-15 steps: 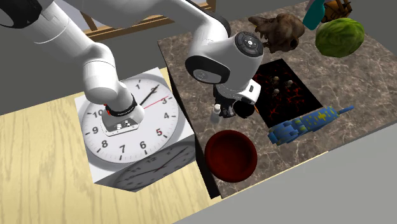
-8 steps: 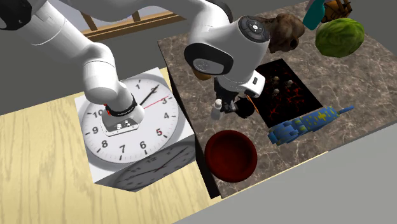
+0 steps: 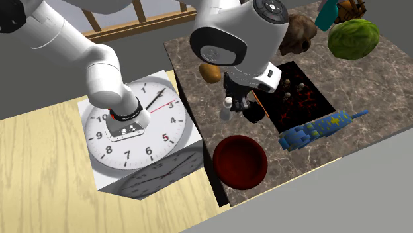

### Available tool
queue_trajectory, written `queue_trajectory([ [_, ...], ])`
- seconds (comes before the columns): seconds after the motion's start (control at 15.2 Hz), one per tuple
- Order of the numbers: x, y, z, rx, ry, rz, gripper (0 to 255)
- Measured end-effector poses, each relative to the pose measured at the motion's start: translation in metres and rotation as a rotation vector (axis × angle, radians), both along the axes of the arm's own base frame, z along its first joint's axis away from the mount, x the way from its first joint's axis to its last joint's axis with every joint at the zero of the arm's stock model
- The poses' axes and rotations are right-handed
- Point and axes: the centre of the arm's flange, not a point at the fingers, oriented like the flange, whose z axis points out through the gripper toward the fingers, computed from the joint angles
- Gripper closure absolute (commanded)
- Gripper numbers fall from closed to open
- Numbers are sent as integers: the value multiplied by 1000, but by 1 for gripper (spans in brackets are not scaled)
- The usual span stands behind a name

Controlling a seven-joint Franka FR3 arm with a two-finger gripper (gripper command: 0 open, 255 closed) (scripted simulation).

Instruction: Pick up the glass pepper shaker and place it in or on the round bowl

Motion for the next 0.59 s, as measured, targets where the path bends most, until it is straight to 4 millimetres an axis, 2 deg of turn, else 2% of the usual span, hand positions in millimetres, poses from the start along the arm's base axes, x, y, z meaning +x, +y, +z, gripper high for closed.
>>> queue_trajectory([
  [0.59, 0, 2, 48, 0, 0, 0, 255],
])
